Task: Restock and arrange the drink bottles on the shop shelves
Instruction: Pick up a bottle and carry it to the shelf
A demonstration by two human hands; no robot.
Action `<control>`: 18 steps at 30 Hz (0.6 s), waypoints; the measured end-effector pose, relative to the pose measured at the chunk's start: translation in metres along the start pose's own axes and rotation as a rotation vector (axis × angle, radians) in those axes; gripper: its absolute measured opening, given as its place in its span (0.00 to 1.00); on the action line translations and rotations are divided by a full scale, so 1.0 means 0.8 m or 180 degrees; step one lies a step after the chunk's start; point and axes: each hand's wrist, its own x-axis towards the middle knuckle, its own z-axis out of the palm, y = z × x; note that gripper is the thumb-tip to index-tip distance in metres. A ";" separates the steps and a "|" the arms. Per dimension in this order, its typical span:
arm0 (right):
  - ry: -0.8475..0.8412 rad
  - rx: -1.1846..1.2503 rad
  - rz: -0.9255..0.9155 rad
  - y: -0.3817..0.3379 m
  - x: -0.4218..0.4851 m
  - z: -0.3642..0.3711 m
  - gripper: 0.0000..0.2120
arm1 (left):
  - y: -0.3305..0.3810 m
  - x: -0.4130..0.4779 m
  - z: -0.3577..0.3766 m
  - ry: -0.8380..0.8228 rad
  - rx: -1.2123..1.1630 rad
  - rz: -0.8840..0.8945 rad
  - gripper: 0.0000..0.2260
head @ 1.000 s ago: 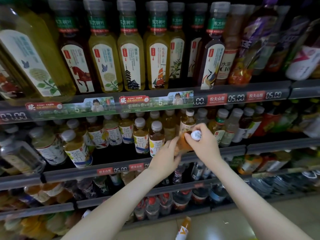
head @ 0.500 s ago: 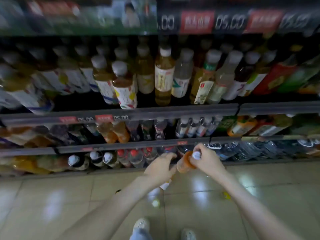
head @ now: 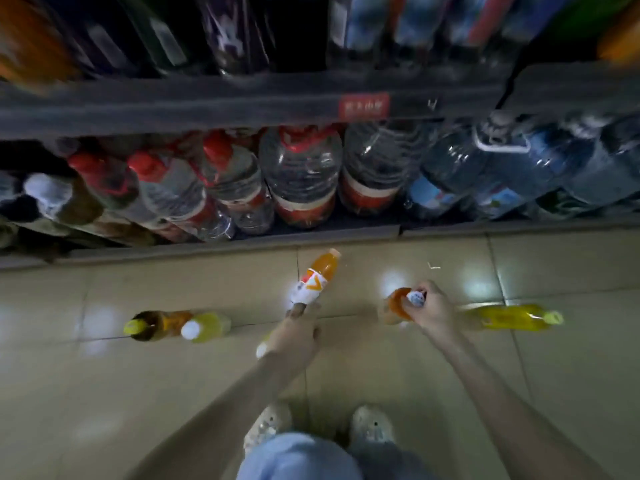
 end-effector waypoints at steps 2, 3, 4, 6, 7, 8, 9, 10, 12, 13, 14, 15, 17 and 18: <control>0.0030 0.0161 0.0015 0.037 0.032 0.028 0.09 | -0.005 0.056 0.028 0.0132 0.0156 0.0051 0.20; 0.0032 0.0235 -0.0031 0.053 0.046 0.041 0.09 | -0.006 0.083 0.041 0.0192 0.0194 0.0052 0.20; 0.0050 0.0305 -0.0095 0.066 0.058 0.051 0.09 | -0.007 0.111 0.053 0.0237 0.0235 0.0037 0.21; 0.0177 0.0448 -0.0174 0.083 0.077 0.063 0.08 | -0.009 0.166 0.079 0.0237 0.0339 0.0008 0.20; 0.0275 0.0484 -0.0206 0.089 0.085 0.065 0.08 | -0.009 0.187 0.090 0.0247 0.0379 -0.0011 0.20; 0.0328 0.0486 -0.0305 0.093 0.093 0.067 0.09 | -0.009 0.206 0.102 0.0277 0.0419 -0.0061 0.20; 0.0310 0.0439 -0.0431 0.096 0.098 0.068 0.09 | -0.009 0.223 0.114 0.0282 0.0474 -0.0093 0.21; 0.0242 0.0352 -0.0557 0.099 0.102 0.068 0.10 | -0.005 0.237 0.123 0.0217 0.0545 -0.0122 0.24; 0.0128 0.0119 -0.0688 0.105 0.107 0.069 0.10 | 0.003 0.262 0.136 0.0121 0.0860 -0.0243 0.31; 0.0120 -0.0014 -0.0706 0.107 0.109 0.069 0.10 | 0.008 0.272 0.139 0.0144 0.1059 -0.0349 0.34; 0.0129 -0.0166 -0.0748 0.109 0.110 0.068 0.10 | 0.010 0.282 0.142 0.0252 0.1159 -0.0465 0.36; 0.0150 -0.0317 -0.0790 0.111 0.111 0.067 0.11 | 0.009 0.290 0.143 0.0381 0.1184 -0.0585 0.37; 0.0245 -0.0584 -0.0900 0.115 0.112 0.063 0.16 | 0.002 0.299 0.141 0.0543 0.1145 -0.0802 0.36; 0.0331 -0.0696 -0.1005 0.116 0.112 0.062 0.21 | -0.005 0.302 0.139 0.0568 0.1141 -0.0894 0.34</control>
